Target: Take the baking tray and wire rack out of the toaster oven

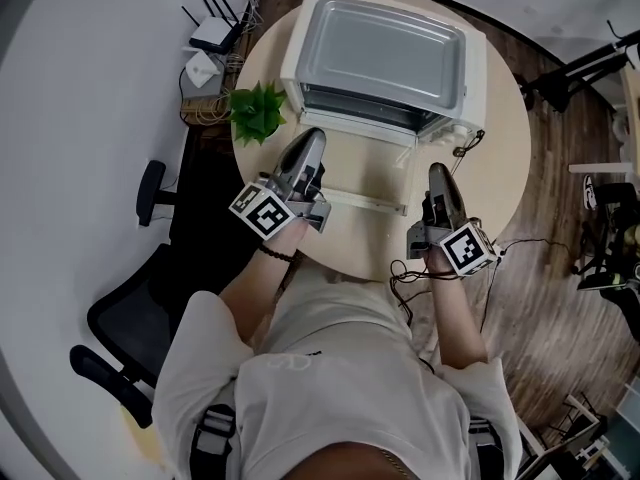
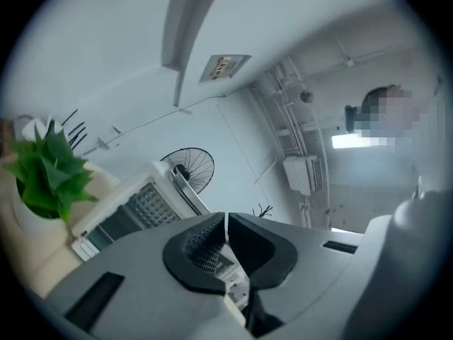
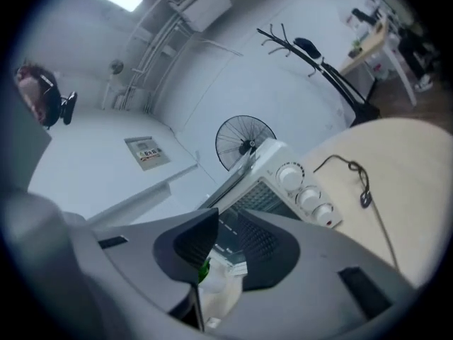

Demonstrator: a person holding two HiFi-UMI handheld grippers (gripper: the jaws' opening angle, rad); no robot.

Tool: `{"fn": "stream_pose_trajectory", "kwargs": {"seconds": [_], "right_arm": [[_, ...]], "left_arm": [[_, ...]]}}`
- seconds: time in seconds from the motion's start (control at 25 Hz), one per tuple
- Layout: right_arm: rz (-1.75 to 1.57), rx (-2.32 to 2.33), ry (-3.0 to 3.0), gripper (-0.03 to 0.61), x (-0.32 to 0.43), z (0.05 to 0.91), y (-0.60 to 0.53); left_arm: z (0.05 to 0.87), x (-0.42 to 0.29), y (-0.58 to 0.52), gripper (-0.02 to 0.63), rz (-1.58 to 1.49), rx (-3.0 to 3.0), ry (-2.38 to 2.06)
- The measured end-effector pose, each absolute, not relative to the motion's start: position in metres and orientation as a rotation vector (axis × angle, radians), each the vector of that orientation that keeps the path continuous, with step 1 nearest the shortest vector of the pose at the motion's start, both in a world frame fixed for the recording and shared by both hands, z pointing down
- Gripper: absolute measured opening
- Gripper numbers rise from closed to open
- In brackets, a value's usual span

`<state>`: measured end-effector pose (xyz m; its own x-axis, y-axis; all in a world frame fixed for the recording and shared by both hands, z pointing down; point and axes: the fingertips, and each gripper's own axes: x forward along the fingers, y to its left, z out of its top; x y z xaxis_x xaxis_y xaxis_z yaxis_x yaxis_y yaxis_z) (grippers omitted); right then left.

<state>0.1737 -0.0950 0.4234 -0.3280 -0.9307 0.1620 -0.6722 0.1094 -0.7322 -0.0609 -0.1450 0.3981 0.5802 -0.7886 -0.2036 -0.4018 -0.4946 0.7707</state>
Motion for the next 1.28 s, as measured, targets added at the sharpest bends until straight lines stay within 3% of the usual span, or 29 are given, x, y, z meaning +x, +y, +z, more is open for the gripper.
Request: {"fn": "stream_pose_trajectory", "kwargs": {"seconds": [0.32,0.6,1.28], "right_arm": [[-0.583,-1.853,2.17,-0.003,0.231,0.362,-0.055],[-0.101,-2.171,2.167,-0.005,0.289,0.3,-0.014],[-0.087,-2.197,2.137,-0.006,0.312,0.293,0.015]], "left_arm": [[0.375,-0.102,-0.113,0.003,-0.253,2.628,-1.287],[0.352,-0.128,-0.1,0.003,-0.096,2.747,-1.486],[0.334,-0.127,-0.09,0.003,-0.193,2.722,-1.49]]}}
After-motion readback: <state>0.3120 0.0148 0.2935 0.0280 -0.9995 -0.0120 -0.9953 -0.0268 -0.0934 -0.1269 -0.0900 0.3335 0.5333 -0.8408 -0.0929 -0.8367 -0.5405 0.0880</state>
